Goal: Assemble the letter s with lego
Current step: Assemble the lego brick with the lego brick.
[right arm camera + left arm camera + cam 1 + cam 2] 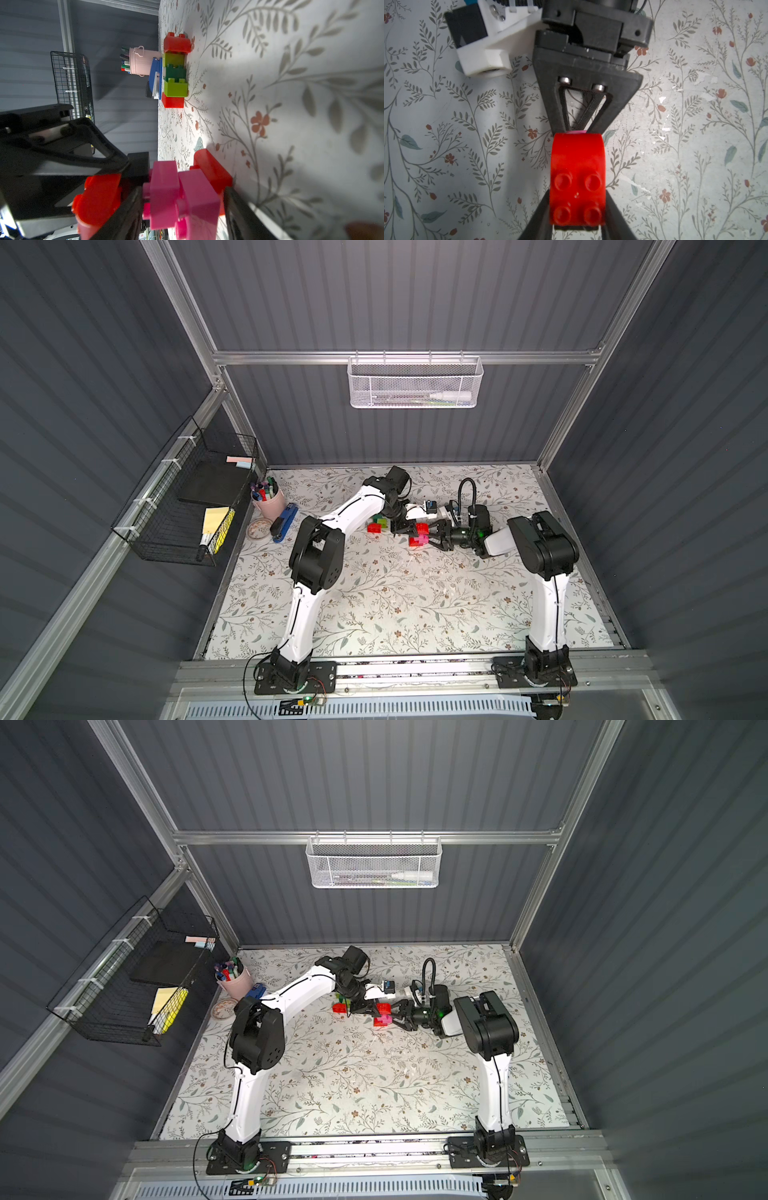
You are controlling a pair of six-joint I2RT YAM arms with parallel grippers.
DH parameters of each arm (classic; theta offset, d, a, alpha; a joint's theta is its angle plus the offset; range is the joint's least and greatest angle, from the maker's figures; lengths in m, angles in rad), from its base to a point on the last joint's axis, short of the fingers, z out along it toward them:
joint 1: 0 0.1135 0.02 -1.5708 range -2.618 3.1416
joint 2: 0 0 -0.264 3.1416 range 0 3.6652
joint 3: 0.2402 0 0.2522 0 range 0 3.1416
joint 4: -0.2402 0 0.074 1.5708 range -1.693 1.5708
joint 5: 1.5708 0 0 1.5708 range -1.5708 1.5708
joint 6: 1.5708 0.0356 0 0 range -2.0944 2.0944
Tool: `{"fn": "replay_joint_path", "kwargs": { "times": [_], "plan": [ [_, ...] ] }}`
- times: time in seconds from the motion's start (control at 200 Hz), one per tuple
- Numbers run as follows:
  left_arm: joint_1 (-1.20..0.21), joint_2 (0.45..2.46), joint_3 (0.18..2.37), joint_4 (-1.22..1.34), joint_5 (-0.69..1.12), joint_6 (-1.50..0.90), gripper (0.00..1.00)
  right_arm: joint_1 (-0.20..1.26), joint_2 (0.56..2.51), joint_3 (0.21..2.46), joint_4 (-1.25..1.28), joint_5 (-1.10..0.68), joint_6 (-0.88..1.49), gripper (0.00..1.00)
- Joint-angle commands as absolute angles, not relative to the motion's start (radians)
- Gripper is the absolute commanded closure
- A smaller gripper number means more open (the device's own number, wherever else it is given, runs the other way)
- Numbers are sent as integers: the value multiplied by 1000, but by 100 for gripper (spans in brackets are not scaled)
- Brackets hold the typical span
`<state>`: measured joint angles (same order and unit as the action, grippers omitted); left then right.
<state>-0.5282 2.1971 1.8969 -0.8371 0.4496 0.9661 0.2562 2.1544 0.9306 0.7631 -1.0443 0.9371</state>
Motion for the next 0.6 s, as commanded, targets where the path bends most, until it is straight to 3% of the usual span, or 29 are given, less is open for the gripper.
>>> {"fn": "replay_joint_path", "kwargs": {
  "times": [0.0, 0.595],
  "plan": [
    [-535, 2223, 1852, -859, 401, 983, 71, 259, 2212, 890, 650, -1003, 904, 39],
    [-535, 2212, 1865, -871, 474, 963, 71, 241, 2184, 862, 523, -969, 800, 41]
  ]
}}
